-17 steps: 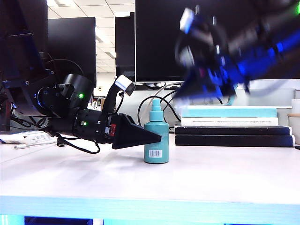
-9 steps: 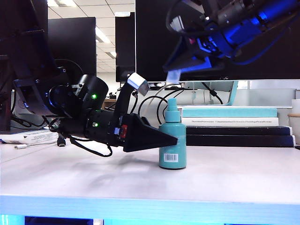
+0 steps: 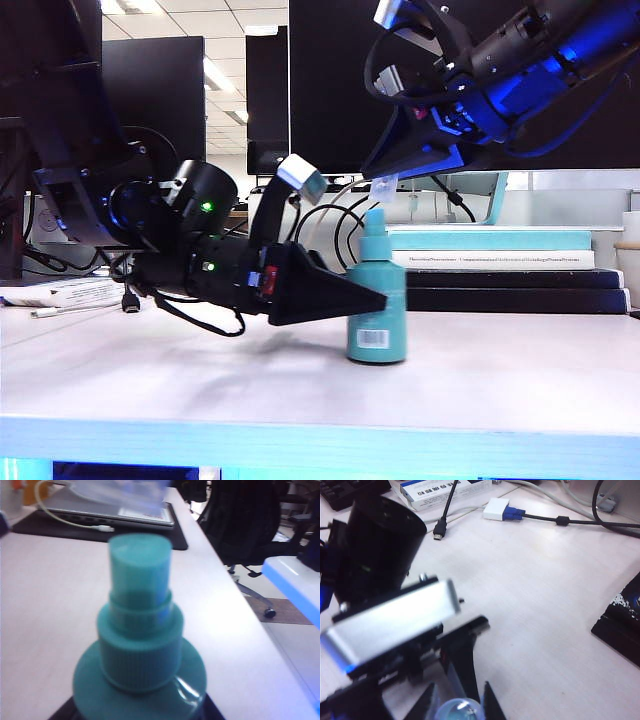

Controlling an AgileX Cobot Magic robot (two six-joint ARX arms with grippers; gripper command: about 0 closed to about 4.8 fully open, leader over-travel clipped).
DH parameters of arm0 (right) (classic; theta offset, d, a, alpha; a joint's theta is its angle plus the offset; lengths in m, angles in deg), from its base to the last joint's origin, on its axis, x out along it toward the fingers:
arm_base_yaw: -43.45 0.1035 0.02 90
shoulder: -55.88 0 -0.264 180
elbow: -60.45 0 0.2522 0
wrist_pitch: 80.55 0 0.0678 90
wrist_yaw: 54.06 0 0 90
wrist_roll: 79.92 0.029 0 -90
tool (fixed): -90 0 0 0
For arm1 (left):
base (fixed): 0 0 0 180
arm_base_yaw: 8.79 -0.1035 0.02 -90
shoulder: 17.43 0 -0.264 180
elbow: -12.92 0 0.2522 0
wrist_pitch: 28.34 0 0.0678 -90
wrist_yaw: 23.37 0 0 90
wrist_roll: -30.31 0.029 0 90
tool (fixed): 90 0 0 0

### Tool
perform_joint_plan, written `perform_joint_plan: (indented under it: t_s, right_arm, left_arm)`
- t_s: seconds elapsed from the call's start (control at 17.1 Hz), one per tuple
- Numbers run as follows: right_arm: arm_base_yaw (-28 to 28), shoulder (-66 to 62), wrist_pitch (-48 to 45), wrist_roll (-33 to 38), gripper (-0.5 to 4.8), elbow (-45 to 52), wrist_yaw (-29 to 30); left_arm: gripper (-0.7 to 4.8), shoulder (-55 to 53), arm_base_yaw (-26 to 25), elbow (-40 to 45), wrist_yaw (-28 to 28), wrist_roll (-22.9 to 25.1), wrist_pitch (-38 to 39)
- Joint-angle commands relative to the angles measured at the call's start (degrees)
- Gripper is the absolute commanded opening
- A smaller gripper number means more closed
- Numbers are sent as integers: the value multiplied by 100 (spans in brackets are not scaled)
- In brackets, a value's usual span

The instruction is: Pick up the sprayer with the left hand, pick up its lid with the right hand then put the lid on the sprayer.

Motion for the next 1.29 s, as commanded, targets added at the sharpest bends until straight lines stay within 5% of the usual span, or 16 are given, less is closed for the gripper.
perform_joint_plan:
  t_s: [0.06, 1.29]
  right_arm:
    - [9, 7, -74, -17, 58, -31, 13]
    - [11, -4, 713, -35, 58, -28, 162]
  left_arm:
    - [214, -50, 59, 20, -107, 22, 251]
    - [214, -120, 59, 15, -409, 190, 256]
